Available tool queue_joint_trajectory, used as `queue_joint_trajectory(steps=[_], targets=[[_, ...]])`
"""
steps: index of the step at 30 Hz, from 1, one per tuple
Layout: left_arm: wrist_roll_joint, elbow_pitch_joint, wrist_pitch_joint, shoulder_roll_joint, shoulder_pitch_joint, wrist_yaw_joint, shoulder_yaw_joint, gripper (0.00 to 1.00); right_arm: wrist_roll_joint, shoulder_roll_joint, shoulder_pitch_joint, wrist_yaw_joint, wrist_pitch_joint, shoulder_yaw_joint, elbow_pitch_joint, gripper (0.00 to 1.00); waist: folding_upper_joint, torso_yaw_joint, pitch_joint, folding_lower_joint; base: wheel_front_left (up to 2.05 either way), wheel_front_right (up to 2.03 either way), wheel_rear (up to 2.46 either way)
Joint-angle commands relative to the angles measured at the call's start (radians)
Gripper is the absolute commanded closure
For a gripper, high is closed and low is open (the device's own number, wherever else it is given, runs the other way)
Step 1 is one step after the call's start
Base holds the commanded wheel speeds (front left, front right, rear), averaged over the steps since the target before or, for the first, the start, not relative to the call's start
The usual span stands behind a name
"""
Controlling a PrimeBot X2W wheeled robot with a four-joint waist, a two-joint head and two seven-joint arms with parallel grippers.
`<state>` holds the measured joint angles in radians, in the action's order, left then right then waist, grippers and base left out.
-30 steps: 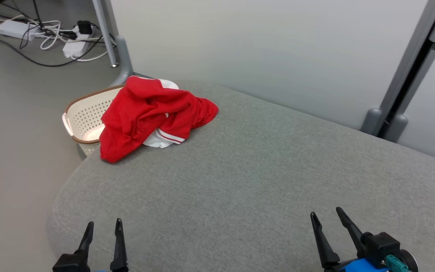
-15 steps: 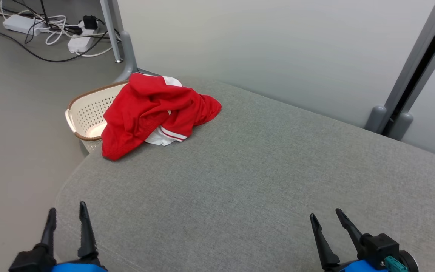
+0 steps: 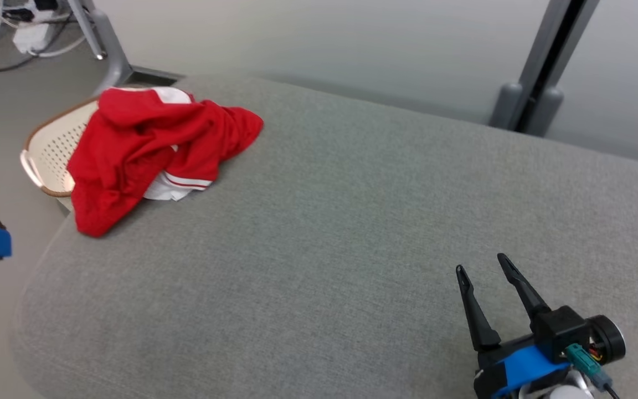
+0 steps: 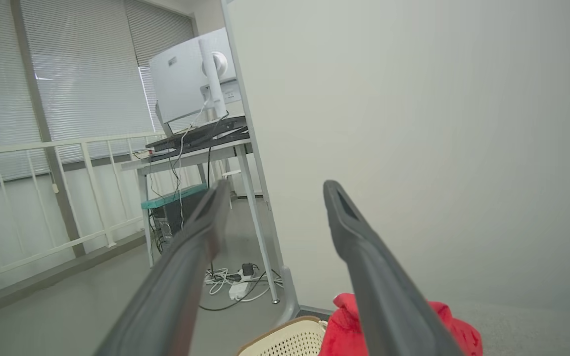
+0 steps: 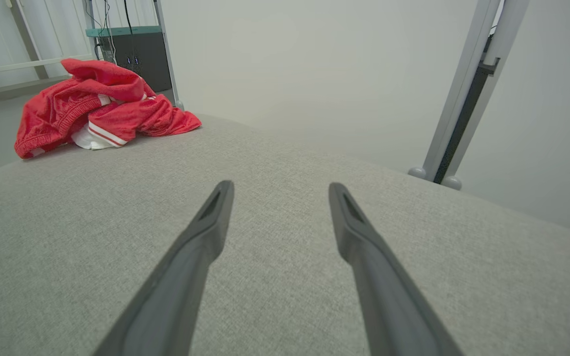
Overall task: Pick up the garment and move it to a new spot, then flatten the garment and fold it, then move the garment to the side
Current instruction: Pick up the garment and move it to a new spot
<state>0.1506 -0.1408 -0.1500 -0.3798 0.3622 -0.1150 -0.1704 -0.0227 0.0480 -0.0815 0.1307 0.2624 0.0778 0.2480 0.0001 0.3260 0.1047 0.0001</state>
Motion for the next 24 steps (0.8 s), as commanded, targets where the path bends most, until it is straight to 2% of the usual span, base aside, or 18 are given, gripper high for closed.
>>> queue_joint_trajectory(steps=[1,3,9,13,14,17,24], targets=[[0.001,-0.032,0.013,-0.027,0.052,-0.009,0.021,0.0,-0.015,0.004,-0.019,0.0,0.004,0.004,-0.004,0.0,-0.0001,-0.013,0.023,-0.0001,0.0,0.0,0.0],[0.0,-0.094,0.038,-0.068,0.126,-0.011,0.058,0.0,-0.037,0.004,-0.034,0.0,0.004,0.013,-0.01,0.0,-0.0001,-0.039,0.059,-0.0001,0.0,0.0,0.0],[0.041,-0.322,0.068,-0.118,0.324,-0.018,0.152,0.0,-0.1,0.004,-0.079,0.0,0.004,0.013,-0.038,0.0,-0.0001,-0.102,0.184,-0.0001,0.0,0.0,0.0],[0.049,-0.45,0.088,-0.145,0.396,-0.015,0.313,0.0,-0.128,0.004,-0.107,0.0,0.004,0.001,-0.063,0.0,-0.0001,-0.136,0.261,-0.0001,0.0,0.0,0.0],[0.049,-0.45,0.088,-0.145,0.396,-0.015,0.313,0.0,-0.128,0.004,-0.107,0.0,0.004,0.001,-0.063,0.0,-0.0001,-0.136,0.261,-0.0001,0.0,0.0,0.0],[0.065,-0.539,0.105,-0.181,0.432,-0.014,0.431,0.0,-0.139,0.004,-0.119,0.0,0.004,-0.01,-0.075,0.0,-0.0001,-0.157,0.305,-0.0001,0.0,0.0,0.0],[0.039,-0.738,0.095,-0.241,0.531,-0.001,0.477,0.0,-0.144,0.004,-0.132,0.0,0.004,-0.03,-0.094,0.0,-0.0001,-0.187,0.379,-0.0001,0.0,0.0,0.0]])
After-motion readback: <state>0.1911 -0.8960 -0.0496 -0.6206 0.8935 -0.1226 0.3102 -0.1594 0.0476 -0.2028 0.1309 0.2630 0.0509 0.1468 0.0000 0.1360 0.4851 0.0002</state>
